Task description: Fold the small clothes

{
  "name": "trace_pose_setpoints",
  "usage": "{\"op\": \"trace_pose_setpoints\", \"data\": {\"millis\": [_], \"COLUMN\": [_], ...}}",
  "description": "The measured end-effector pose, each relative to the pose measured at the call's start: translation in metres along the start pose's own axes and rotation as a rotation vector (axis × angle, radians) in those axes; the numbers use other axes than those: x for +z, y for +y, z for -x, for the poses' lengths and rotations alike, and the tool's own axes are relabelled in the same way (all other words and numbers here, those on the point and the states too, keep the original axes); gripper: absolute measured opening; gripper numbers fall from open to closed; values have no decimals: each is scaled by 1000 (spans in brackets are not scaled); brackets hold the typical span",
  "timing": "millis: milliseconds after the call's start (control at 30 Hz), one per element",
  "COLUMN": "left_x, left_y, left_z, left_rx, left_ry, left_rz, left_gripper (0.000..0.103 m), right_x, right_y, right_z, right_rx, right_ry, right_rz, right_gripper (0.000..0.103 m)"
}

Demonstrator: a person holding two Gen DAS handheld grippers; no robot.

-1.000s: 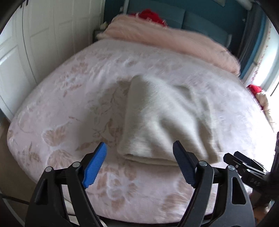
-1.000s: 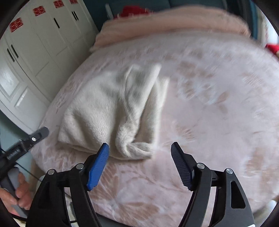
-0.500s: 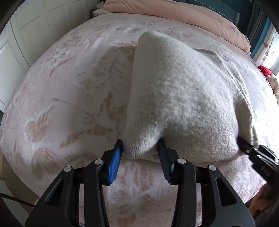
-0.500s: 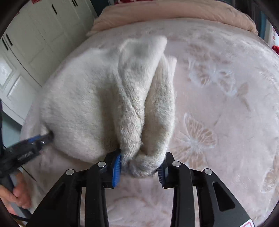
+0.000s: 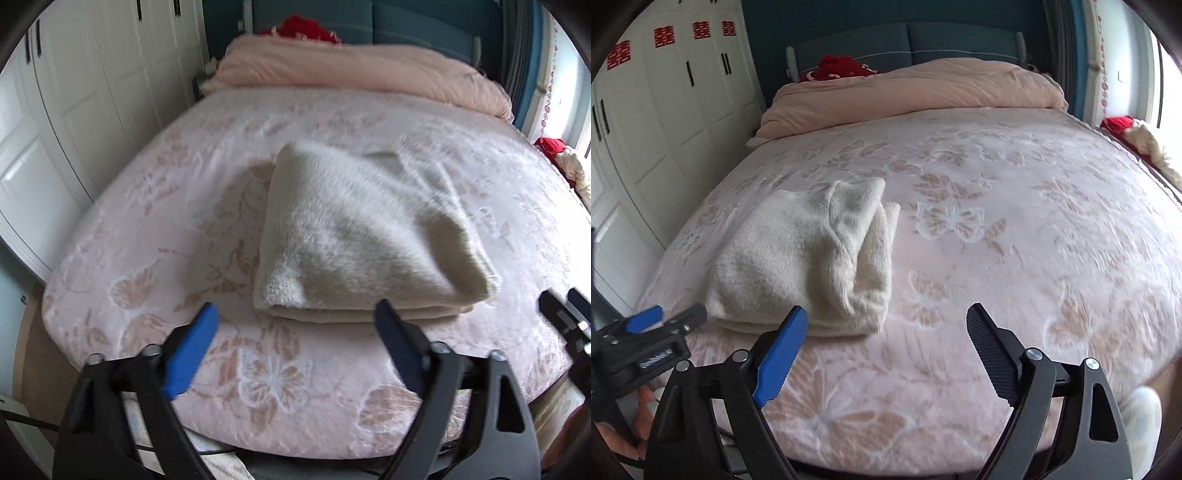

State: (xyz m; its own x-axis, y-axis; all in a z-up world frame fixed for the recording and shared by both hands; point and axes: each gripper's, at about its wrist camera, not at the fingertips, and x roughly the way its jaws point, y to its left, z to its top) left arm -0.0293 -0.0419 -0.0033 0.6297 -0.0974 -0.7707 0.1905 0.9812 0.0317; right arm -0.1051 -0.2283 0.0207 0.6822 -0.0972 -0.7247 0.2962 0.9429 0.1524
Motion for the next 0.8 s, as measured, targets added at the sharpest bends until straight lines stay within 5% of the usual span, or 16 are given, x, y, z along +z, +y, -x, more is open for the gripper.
{"op": "trace_pose_setpoints", "data": {"millis": [800], "left_x": [-42], "left_y": [-30], "left_z": [46], "left_rx": [27], "left_ry": [-74], "left_rz": [-32], "left_gripper": [91], "right_x": [-50], "right_y": [3], "right_z": [16], "right_rx": [-91], "right_ry": [14], "right_rz": [56], "right_gripper": [86]}}
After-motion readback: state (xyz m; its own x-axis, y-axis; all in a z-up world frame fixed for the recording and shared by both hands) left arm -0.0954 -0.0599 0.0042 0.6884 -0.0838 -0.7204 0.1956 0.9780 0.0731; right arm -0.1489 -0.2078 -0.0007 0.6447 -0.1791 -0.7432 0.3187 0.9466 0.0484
